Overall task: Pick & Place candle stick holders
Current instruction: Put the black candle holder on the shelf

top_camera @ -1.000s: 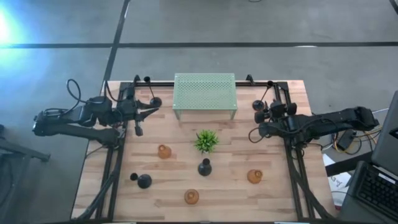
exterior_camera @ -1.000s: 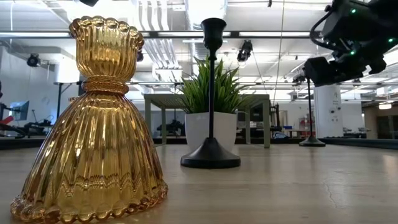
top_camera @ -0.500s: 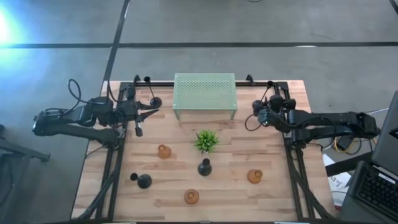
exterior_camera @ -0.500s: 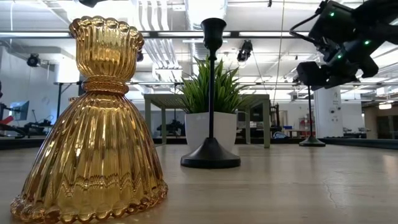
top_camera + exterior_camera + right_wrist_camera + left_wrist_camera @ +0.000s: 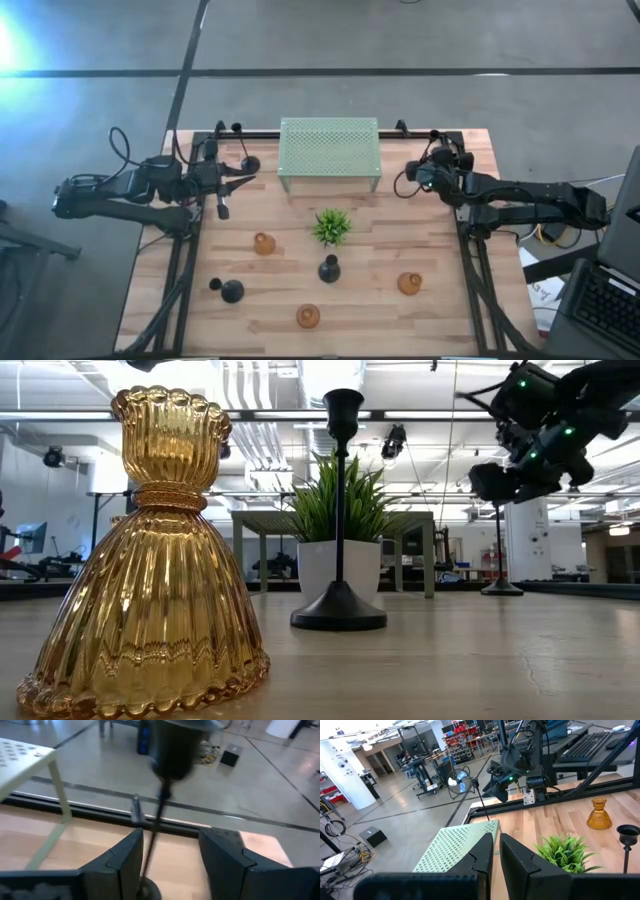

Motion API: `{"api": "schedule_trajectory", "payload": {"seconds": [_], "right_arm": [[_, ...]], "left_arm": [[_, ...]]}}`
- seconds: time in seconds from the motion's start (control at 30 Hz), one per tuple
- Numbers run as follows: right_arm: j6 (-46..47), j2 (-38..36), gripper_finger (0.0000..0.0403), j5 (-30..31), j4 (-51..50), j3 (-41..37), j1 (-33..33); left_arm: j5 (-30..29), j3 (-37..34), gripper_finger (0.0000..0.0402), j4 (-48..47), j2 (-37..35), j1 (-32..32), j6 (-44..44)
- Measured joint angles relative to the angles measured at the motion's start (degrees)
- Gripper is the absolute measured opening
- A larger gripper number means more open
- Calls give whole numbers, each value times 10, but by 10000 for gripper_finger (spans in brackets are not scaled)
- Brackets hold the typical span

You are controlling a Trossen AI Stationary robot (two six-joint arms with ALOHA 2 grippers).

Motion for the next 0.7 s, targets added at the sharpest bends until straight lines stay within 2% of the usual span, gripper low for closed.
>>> {"api": "schedule_trajectory", "payload": {"seconds": [0.1, 0.3, 0.47, 0.57, 0.7], "right_arm": [[-52, 0, 187, -25, 63, -12, -33], [-84, 0, 187, -92, 120, -36, -100], [-139, 0, 175, -127, 208, -63, -116], [-164, 0, 139, -130, 251, -77, -118], [-181, 0, 52, -141, 253, -78, -119]], "left_arm": [[0, 0, 37, 0, 0, 0, 0], [0, 0, 37, 0, 0, 0, -1], [0, 0, 37, 0, -1, 0, -1], [0, 0, 37, 0, -2, 0, -2], [0, 0, 37, 0, -4, 0, -2]]}}
